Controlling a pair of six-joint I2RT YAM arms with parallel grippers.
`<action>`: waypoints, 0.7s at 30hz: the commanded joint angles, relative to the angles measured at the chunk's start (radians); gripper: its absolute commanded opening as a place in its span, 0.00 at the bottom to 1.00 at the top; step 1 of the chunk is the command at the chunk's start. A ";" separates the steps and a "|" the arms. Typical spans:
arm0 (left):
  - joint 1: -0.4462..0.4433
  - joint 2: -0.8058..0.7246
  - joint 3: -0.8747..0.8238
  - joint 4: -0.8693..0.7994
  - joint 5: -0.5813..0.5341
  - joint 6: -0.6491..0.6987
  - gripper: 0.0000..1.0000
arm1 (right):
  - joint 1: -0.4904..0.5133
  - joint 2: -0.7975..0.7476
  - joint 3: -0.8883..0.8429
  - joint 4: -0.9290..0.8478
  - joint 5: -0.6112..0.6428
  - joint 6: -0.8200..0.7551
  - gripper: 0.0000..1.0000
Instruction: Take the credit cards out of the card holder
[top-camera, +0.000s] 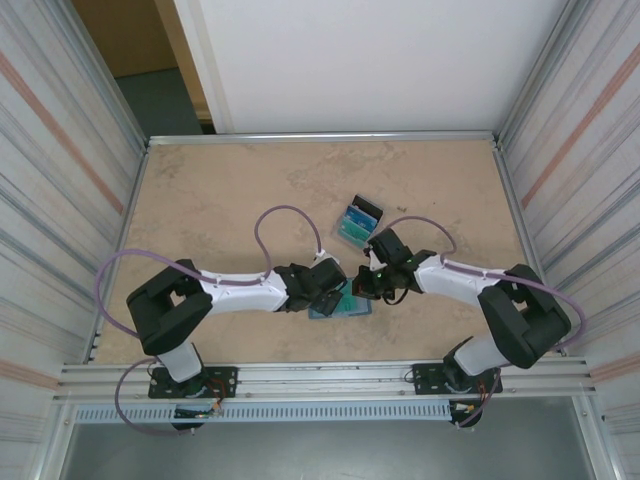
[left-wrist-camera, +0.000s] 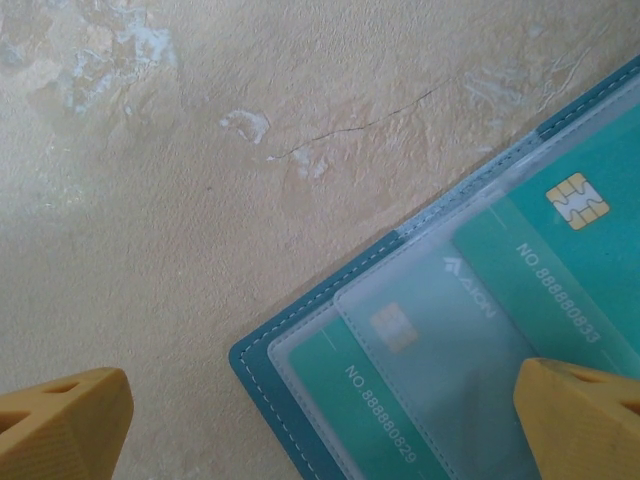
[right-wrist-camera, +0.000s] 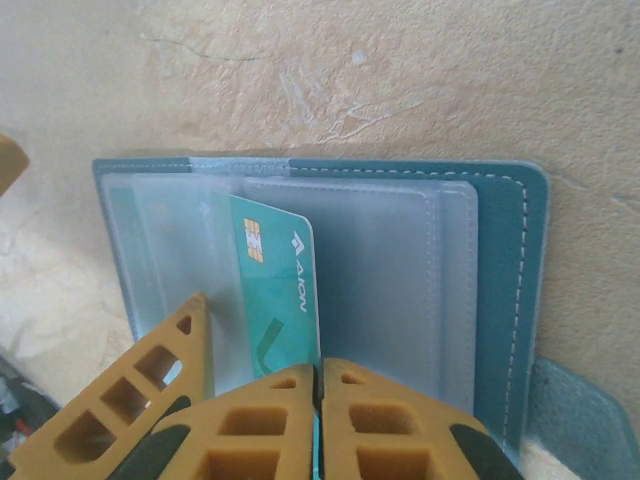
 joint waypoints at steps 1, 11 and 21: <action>-0.007 0.018 -0.002 -0.037 0.014 -0.001 0.99 | -0.023 -0.027 -0.043 0.100 -0.097 0.038 0.11; -0.007 0.026 -0.004 -0.038 0.032 -0.009 0.99 | -0.032 0.018 -0.085 0.258 -0.195 0.073 0.16; -0.007 0.016 -0.008 -0.044 0.031 -0.021 0.99 | -0.031 0.054 -0.076 0.251 -0.169 0.067 0.10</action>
